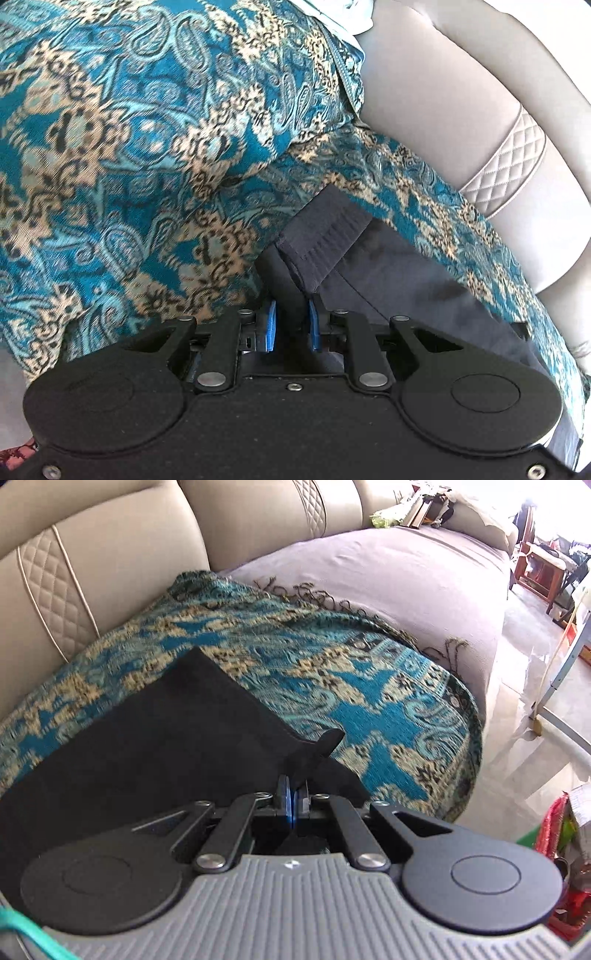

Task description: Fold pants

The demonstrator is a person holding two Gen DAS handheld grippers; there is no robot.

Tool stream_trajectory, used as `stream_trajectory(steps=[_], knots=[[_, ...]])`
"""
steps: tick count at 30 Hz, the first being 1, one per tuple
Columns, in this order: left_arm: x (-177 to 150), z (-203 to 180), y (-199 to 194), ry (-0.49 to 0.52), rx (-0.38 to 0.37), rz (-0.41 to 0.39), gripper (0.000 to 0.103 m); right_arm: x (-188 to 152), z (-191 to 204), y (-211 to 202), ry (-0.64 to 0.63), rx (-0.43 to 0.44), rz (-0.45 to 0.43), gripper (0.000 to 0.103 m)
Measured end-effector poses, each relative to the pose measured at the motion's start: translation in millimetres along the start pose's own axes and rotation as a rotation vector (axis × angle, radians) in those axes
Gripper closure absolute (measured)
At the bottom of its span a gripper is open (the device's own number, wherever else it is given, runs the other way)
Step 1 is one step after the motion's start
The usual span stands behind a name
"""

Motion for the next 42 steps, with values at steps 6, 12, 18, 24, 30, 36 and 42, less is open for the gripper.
stream_trajectory(steps=[6, 12, 18, 24, 30, 36, 42], knots=[[-15.0, 11.5, -2.9, 0.003, -0.039, 0.015, 0.086, -6.7, -12.2, 1.6, 0.01, -0.027, 0.021, 0.1], [-23.3, 11.9, -3.4, 0.03, -0.032, 0.022, 0.086, -8.8, -14.7, -0.2, -0.027, -0.049, 0.016, 0.1], [-28.0, 15.0, -10.5, 0.037, -0.03, 0.029, 0.086, -9.6, -15.5, -0.3, -0.036, -0.062, 0.019, 0.099], [-31.8, 14.0, -7.2, 0.065, -0.009, 0.033, 0.086, -16.7, -12.9, 8.2, -0.098, -0.094, 0.056, 0.074], [-33.3, 14.6, -1.2, 0.083, -0.009, 0.032, 0.084, -18.9, 10.7, -9.7, -0.217, -0.135, -0.02, 0.03], [-36.7, 19.9, 0.2, 0.086, -0.039, 0.021, 0.082, -26.4, 80.2, -57.7, -0.28, 0.04, -0.074, 0.024], [-39.6, 23.3, 1.3, 0.093, -0.073, 0.008, 0.081, -77.5, 192.8, -115.4, -0.453, 0.336, -0.028, 0.02]])
Point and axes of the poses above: each gripper's, at about its wrist camera, not at the fingertips, and y roughly the way its jaws point, z to its left, x to its top, the point moved 7 cm from there along y, roughly the way its jaws point, and after that the axes turned 12 degrees about y, right-handed, at the moved point
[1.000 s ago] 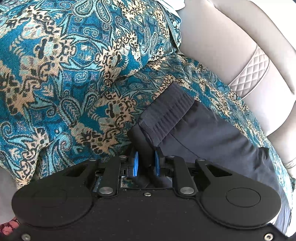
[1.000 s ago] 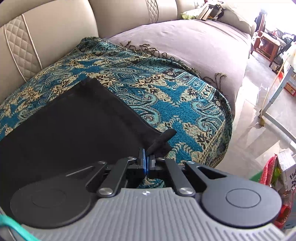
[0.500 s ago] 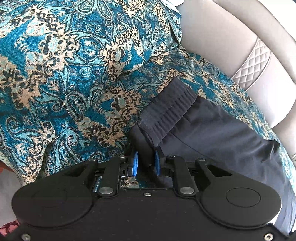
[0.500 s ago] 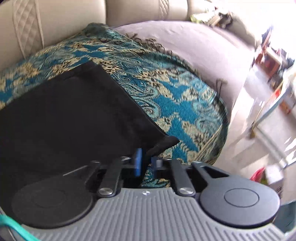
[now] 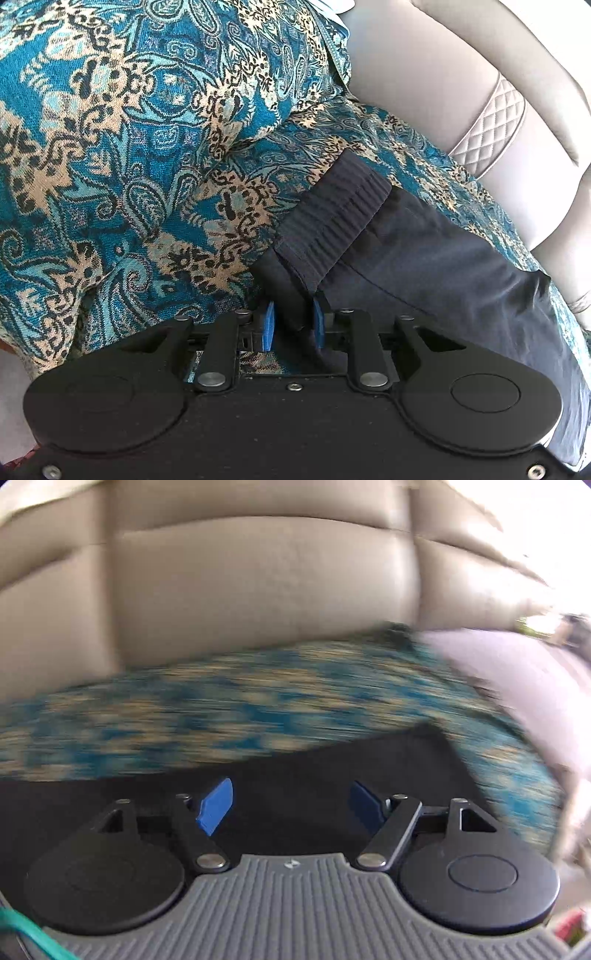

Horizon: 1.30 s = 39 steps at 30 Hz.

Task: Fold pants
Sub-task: 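Open the right gripper to release the trouser leg, then open the left gripper to release the waistband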

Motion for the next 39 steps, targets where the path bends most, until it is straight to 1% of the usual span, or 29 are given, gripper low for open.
stream_trajectory(steps=[3, 5, 7, 10, 13, 14, 16, 17, 18, 19, 20, 21, 22, 23, 24, 26, 28, 29, 30, 32, 34, 36, 39], knots=[[-1.0, 1.3, 0.3, 0.0, -0.02, -0.004, 0.081, -12.8, 77.5, 2.3, -0.046, 0.152, 0.073, 0.02], [-1.2, 1.8, 0.3, 0.005, -0.031, -0.003, 0.081, -26.8, 124.5, 5.9, -0.073, 0.234, 0.134, 0.02], [-1.1, 2.2, 1.0, 0.003, -0.04, -0.002, 0.081, -43.4, 171.9, 9.6, -0.113, 0.296, 0.186, 0.02], [-1.4, 3.5, 1.5, 0.004, -0.055, -0.002, 0.081, -63.5, 234.3, 11.2, -0.178, 0.344, 0.221, 0.02], [-2.5, 5.6, 1.6, 0.005, -0.072, -0.007, 0.081, -81.7, 283.2, 10.4, -0.231, 0.387, 0.26, 0.02], [-3.2, 6.2, 1.1, 0.007, -0.078, -0.01, 0.081, -87.6, 297.9, 10.9, -0.251, 0.394, 0.268, 0.02], [-4.0, 6.7, 0.7, 0.013, -0.092, -0.019, 0.081, -99.5, 321.2, 14.4, -0.292, 0.379, 0.271, 0.02], [-4.4, 7.2, 0.7, 0.014, -0.094, -0.021, 0.08, -104.8, 330.4, 18.2, -0.311, 0.365, 0.272, 0.022], [-4.8, 7.7, 0.9, 0.014, -0.099, -0.024, 0.08, -108.8, 336.4, 22.3, -0.319, 0.35, 0.276, 0.033], [-5.0, 8.3, 1.2, 0.013, -0.105, -0.027, 0.08, -112.1, 341.7, 29.6, -0.323, 0.328, 0.277, 0.042], [-5.5, 9.3, 1.2, 0.011, -0.111, -0.029, 0.08, -114.5, 344.7, 33.8, -0.321, 0.306, 0.277, 0.057], [-5.7, 10.3, 1.6, 0.011, -0.119, -0.031, 0.08, -117.5, 348.1, 40.1, -0.311, 0.292, 0.277, 0.06], [-5.9, 10.9, 1.9, 0.012, -0.125, -0.033, 0.08, -116.9, 351.8, 43.9, -0.305, 0.288, 0.253, 0.064], [-6.3, 11.6, 1.7, 0.014, -0.132, -0.035, 0.08, -114.5, 353.8, 46.6, -0.305, 0.278, 0.236, 0.067], [-6.6, 12.2, 1.8, 0.016, -0.138, -0.038, 0.08, -112.2, 356.2, 50.5, -0.3, 0.261, 0.225, 0.064], [-7.0, 12.6, 1.9, 0.019, -0.144, -0.042, 0.08, -107.7, 361.0, 57.4, -0.282, 0.244, 0.216, 0.062], [-7.0, 11.8, 1.5, 0.029, -0.144, -0.045, 0.08, -104.8, 364.7, 53.9, -0.277, 0.238, 0.2, 0.06], [-6.8, 11.2, 0.9, 0.036, -0.143, -0.047, 0.08, -105.7, 365.7, 49.9, -0.29, 0.238, 0.183, 0.057], [-6.8, 10.3, -0.3, 0.042, -0.141, -0.053, 0.08, -107.5, 368.4, 44.4, -0.312, 0.244, 0.162, 0.047], [-7.0, 8.4, -4.3, 0.061, -0.134, -0.064, 0.08, -113.3, 373.8, 30.2, -0.347, 0.274, 0.116, 0.036], [-7.4, 4.0, -11.7, 0.1, -0.115, -0.084, 0.08, -122.6, 380.3, 9.2, -0.381, 0.316, 0.058, 0.034], [-7.7, -2.0, -20.8, 0.139, -0.095, -0.107, 0.079, -135.8, 386.9, -11.6, -0.403, 0.377, 0.01, 0.031], [-5.4, -8.5, -35.7, 0.18, -0.041, -0.143, 0.077, -169.6, 393.6, -40.8, -0.436, 0.49, -0.018, 0.029]])
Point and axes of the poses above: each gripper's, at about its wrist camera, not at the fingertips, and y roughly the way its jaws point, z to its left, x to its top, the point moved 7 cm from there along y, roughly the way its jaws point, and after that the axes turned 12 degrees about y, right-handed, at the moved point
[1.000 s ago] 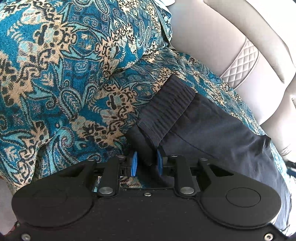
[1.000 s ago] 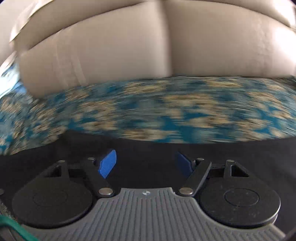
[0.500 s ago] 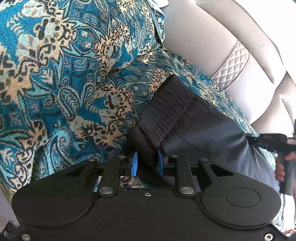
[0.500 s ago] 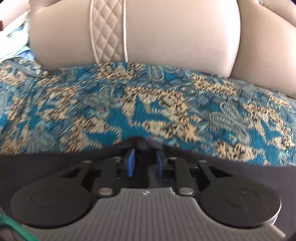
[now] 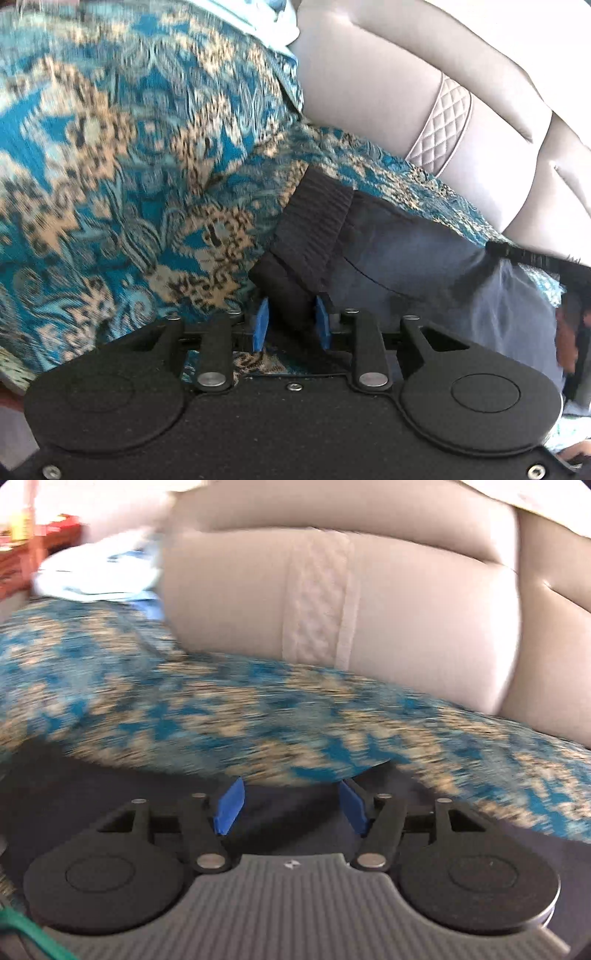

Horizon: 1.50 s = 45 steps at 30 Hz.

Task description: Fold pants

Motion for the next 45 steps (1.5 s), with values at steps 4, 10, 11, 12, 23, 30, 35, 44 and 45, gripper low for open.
stream_trajectory(steps=[4, 10, 11, 12, 23, 30, 35, 44, 45], knots=[[11.8, -7.7, -24.5, 0.056, 0.071, -0.076, 0.072, -44.6, 33.2, -16.9, -0.063, 0.067, -0.036, 0.029], [32.4, -42.7, -31.6, 0.121, 0.026, -0.127, 0.069, -102.6, 55.3, -23.0, -0.108, 0.07, -0.04, 0.03], [35.5, -52.0, -25.5, 0.133, 0.012, -0.122, 0.069, -108.9, 56.2, -26.9, -0.102, 0.062, -0.07, 0.03], [38.5, -61.4, -17.7, 0.141, -0.009, -0.115, 0.069, -115.1, 58.1, -31.1, -0.105, 0.062, -0.081, 0.03], [20.1, -129.1, 69.2, 0.277, 0.044, -0.062, 0.068, -146.5, 41.4, -64.0, -0.07, 0.134, -0.111, 0.029], [-8.4, -118.1, 60.8, 0.301, 0.102, -0.071, 0.062, -158.4, -28.0, -84.2, 0.027, 0.01, -0.206, 0.028], [-13.4, -108.8, 54.4, 0.309, 0.136, -0.074, 0.061, -158.1, -91.3, -98.9, 0.068, -0.104, -0.235, 0.021], [-12.2, -94.5, 52.0, 0.26, 0.142, -0.047, 0.06, -147.6, -274.6, -126.8, 0.355, -0.359, -0.274, 0.019], [-12.3, -95.8, 52.6, 0.267, 0.151, -0.044, 0.06, -147.7, -296.8, -131.2, 0.396, -0.381, -0.278, 0.019]])
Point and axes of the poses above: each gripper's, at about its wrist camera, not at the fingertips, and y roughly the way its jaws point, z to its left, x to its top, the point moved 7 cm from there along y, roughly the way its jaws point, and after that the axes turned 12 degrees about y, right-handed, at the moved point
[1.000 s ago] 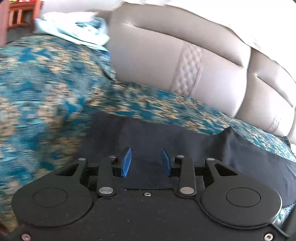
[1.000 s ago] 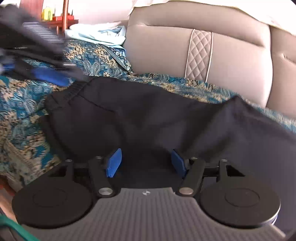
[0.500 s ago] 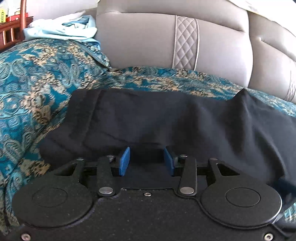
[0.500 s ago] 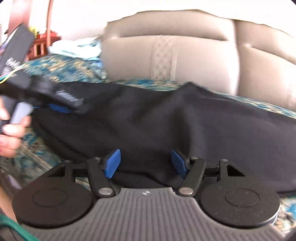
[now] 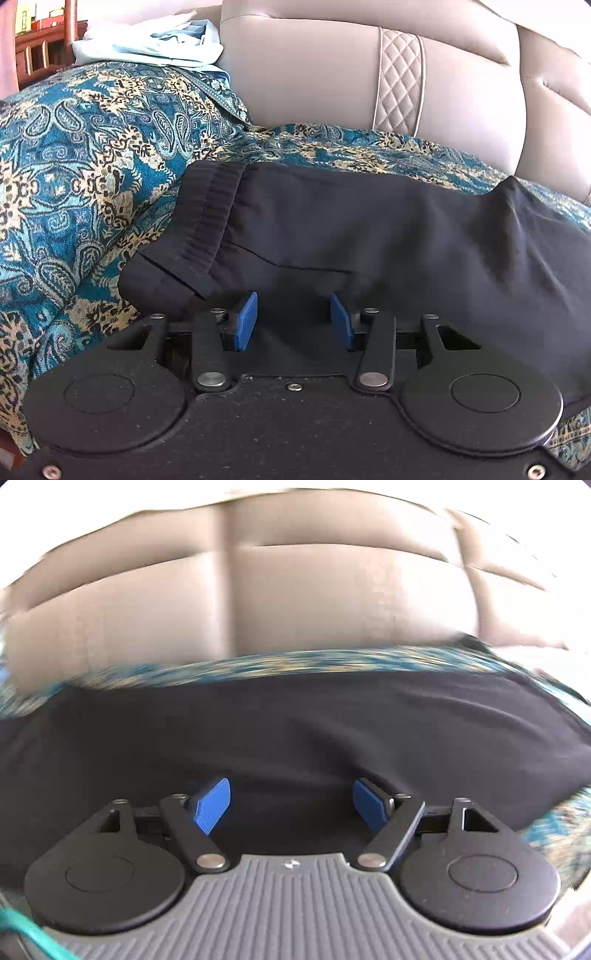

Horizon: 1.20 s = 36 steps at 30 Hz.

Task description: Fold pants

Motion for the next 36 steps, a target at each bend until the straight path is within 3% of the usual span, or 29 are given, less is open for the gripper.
stream_trajectory(steps=[4, 9, 16, 23, 26, 30, 36], knots=[[2.7, -2.4, 1.9, -0.002, 0.022, 0.022, 0.059, 32.1, -64.8, 22.8, 0.051, -0.109, -0.006, 0.016], [5.2, -2.0, 4.3, -0.022, 0.035, 0.051, 0.059, 75.1, -129.7, 61.6, 0.178, -0.174, 0.003, 0.014], [6.3, -3.5, 6.8, -0.031, 0.06, 0.072, 0.059, 123.9, -157.8, 124.9, 0.13, -0.288, 0.085, 0.009], [6.1, -3.9, 7.5, -0.027, 0.073, 0.074, 0.059, 153.1, -175.7, 166.9, 0.158, -0.254, 0.108, 0.004], [6.5, -3.8, 7.9, -0.031, 0.078, 0.075, 0.059, 158.4, -182.4, 161.9, 0.22, -0.238, 0.08, 0.007], [6.9, -3.1, 8.2, -0.032, 0.073, 0.075, 0.059, 152.0, -190.8, 120.9, 0.358, -0.125, 0.004, 0.007], [6.4, -3.6, 7.5, -0.029, 0.074, 0.067, 0.059, 123.2, -241.3, 41.6, 0.613, -0.16, -0.136, 0.007]])
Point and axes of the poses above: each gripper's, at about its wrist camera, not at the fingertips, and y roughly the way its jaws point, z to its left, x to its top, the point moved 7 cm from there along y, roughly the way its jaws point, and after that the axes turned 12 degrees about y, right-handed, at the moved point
